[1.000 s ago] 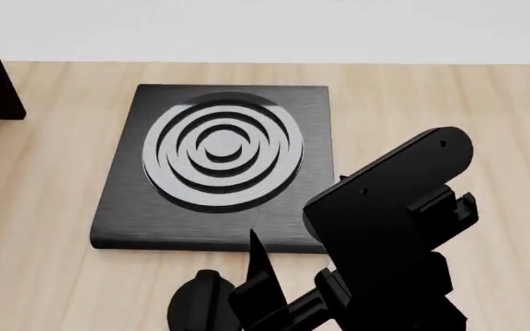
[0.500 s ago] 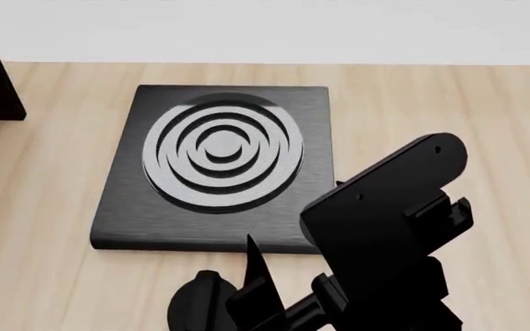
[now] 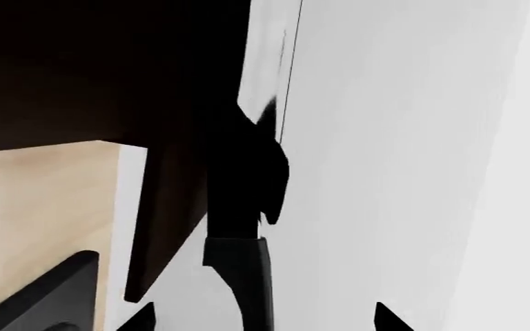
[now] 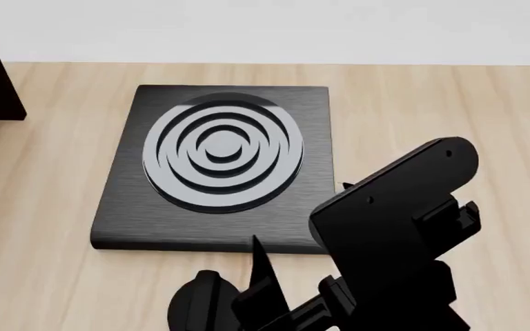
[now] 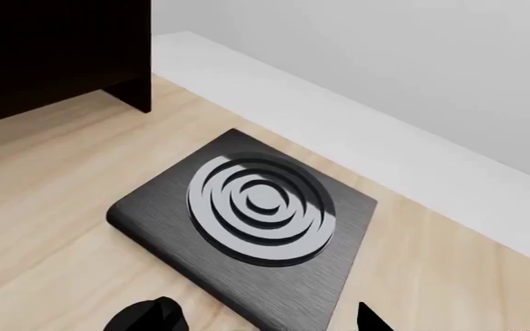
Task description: Put the frying pan on the cabinet shelf.
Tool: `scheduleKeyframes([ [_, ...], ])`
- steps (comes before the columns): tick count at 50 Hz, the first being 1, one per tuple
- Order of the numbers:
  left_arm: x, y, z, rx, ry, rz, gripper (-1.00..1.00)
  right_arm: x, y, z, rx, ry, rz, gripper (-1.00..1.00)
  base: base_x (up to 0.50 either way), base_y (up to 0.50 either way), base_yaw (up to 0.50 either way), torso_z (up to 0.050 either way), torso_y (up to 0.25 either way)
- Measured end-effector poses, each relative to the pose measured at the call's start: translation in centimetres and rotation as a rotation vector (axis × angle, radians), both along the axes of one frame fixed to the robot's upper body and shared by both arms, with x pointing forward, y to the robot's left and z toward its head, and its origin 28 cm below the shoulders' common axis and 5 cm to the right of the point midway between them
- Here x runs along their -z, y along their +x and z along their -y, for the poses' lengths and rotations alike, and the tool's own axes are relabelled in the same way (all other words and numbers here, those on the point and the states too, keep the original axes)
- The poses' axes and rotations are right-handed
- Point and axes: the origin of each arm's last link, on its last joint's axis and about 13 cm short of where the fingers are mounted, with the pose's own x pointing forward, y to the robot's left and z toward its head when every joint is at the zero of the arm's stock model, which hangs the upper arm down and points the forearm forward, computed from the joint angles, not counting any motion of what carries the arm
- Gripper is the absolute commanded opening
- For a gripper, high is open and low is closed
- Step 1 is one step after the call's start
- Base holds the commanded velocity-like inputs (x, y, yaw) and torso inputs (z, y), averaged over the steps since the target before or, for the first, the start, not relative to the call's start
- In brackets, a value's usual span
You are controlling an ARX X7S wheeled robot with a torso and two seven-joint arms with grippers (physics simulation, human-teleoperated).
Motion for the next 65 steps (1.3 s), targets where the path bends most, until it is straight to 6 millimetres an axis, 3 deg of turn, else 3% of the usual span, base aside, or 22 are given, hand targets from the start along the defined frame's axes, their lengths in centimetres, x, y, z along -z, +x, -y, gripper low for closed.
scheduleKeyframes([
  [10, 0.0, -1.2, 1.1, 0.011, 0.061, -0.08, 1.0, 0.0, -0.2, 0.2, 0.008, 0.004, 0.003, 1.0, 0.0, 0.0, 0.0, 0.0, 0.0],
  [31, -0.9, -3.7, 3.7, 0.082, 0.143, -0.083, 1.0, 0.1, -0.3, 0.3, 0.014, 0.014, 0.0, 1.0, 0.0, 0.0, 0.0, 0.0, 0.0],
  [46, 1.7, -5.4, 6.5, 0.152, 0.249, -0.08, 1.0, 0.4, -0.5, 0.3, 0.032, 0.053, 0.006, 1.0, 0.0, 0.0, 0.0, 0.0, 0.0],
  [65, 6.1, -8.0, 11.9, 0.232, 0.781, -0.147, 1.0, 1.2, -1.6, 0.0, 0.123, 0.213, 0.078, 1.0, 0.0, 0.0, 0.0, 0.0, 0.0],
])
